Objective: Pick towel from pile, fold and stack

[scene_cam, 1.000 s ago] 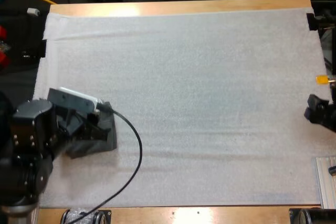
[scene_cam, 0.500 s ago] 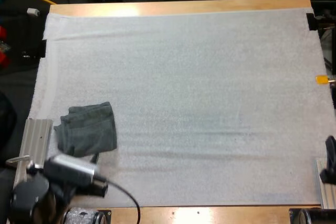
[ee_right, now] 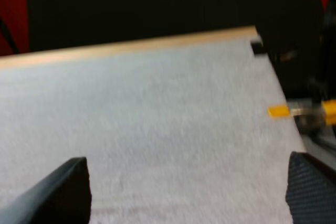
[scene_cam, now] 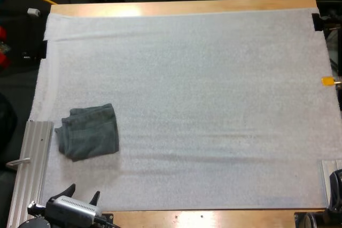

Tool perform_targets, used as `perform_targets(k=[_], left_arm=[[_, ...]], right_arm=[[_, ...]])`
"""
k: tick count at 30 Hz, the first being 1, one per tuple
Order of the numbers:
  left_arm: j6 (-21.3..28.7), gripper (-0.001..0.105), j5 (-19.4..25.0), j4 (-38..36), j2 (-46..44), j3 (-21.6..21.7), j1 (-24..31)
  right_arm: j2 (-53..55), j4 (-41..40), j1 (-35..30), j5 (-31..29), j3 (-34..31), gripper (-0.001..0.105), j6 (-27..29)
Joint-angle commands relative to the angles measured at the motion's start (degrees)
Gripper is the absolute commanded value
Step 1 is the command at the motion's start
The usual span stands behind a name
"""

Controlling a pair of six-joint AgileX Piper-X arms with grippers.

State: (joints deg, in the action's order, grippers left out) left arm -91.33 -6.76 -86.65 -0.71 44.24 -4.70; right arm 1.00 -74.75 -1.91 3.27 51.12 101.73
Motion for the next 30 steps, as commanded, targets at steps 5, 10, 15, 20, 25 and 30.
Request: perform_targets(k=[5,10,15,20,25,30], left_arm=[[0.36,0.052,0.57,1.61,-8.07,-0.94,-0.1],[0.36,0.052,0.57,10.36,-8.07,-2.85,-0.1],[0.23,0.052,0.57,19.35,-8.07,-6.97,-0.1],[0.23,0.052,0.57,26.12,-7.96,-12.47,-0.1],[0.02,0.052,0.57,28.98,-7.81,-15.05,-0.1],[0.02,0.052,0.57,28.96,-7.82,-15.04,-0.1]], right_arm=[[2.17,2.72,-0.11,0.0,-3.43,0.074,1.36],[2.02,10.75,-0.11,0.0,-7.8,0.074,1.38],[2.02,15.37,-0.11,-0.12,-13.67,0.074,1.38],[1.94,15.91,-0.11,-0.12,-18.81,0.074,1.38],[1.94,16.54,-0.11,-0.91,-21.34,0.074,1.38],[1.94,16.55,-0.11,-0.91,-21.32,0.074,1.38]])
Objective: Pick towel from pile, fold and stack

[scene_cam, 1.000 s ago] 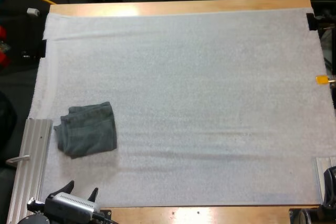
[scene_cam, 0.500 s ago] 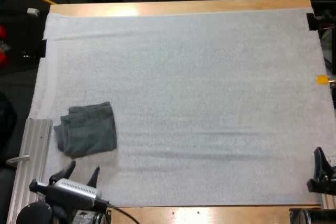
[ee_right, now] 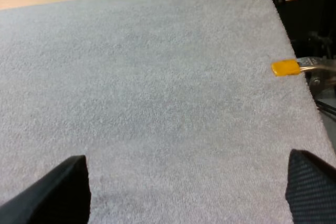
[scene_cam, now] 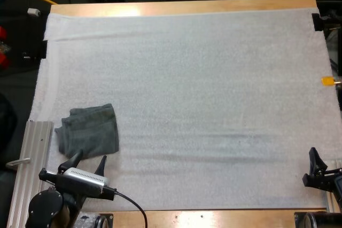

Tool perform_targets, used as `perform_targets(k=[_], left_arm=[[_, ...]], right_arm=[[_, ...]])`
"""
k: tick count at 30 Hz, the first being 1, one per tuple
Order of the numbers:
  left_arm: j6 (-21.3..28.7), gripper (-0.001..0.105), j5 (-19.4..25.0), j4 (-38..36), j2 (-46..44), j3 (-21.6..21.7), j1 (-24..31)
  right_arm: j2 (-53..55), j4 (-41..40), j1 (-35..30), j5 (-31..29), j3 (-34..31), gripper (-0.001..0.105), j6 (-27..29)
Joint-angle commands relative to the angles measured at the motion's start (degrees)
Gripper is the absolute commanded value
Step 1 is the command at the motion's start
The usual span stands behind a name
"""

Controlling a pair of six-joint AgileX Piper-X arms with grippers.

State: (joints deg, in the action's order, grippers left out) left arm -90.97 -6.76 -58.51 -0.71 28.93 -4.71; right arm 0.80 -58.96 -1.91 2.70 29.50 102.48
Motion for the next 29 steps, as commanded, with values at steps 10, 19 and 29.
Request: perform_targets(k=[10,19,29], left_arm=[[-0.34,0.052,0.57,0.82,-7.82,0.27,0.27],[-0.34,0.052,0.57,0.82,-7.97,0.27,3.95],[-0.34,0.052,0.57,0.82,-7.97,0.27,3.94]], right_arm=[[2.14,0.75,-0.11,-0.35,0.3,0.074,0.63],[2.14,0.75,0.25,-0.35,0.3,0.074,0.63],[2.14,0.75,0.25,-0.35,0.3,0.074,0.63]])
